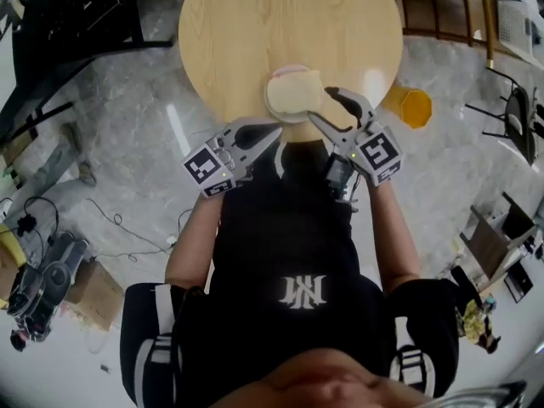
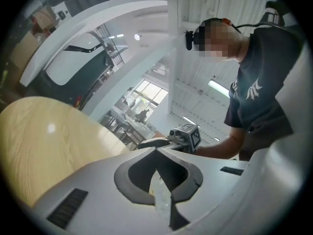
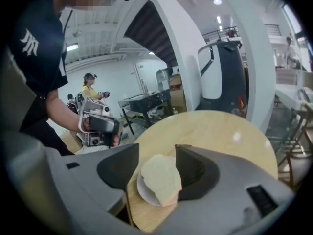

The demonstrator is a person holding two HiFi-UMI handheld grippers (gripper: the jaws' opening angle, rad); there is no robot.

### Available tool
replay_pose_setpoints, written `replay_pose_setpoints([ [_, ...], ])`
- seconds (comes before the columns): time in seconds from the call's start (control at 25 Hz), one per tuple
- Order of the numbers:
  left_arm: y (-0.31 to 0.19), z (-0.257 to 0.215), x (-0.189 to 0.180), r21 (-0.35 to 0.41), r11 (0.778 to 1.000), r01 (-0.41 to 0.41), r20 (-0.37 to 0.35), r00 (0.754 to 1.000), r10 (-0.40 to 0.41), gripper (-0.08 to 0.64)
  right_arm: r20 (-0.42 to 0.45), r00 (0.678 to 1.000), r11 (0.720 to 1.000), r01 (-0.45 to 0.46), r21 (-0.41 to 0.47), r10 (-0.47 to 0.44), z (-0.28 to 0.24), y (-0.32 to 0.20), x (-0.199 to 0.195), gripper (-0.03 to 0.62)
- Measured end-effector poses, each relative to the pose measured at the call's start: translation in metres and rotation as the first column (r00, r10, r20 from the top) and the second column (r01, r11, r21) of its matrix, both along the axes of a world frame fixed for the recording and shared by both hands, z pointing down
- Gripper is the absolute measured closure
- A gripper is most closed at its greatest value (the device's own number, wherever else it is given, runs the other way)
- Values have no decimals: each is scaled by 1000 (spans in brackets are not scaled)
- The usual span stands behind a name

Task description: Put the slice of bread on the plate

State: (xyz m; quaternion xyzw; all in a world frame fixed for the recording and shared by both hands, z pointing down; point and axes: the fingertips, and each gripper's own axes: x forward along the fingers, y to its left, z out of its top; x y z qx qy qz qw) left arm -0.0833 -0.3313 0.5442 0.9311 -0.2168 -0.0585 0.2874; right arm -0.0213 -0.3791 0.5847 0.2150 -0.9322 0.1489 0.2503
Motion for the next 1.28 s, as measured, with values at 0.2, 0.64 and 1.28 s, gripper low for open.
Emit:
replay_pose_setpoints([
  [0.2, 3, -59, -6, 170, 981, -99, -13, 995, 103, 548, 215, 976, 985, 4, 175, -42, -115, 25, 4, 478],
  [0.64, 73, -134, 34, 396, 916, -61, 83, 996, 31, 548, 584, 770, 958, 122, 261, -257, -219, 129, 21, 591],
  [1.28, 242, -105, 82, 324, 946, -12, 151, 988, -39, 548, 602, 777, 980, 94, 178, -184, -159, 303, 86, 591],
])
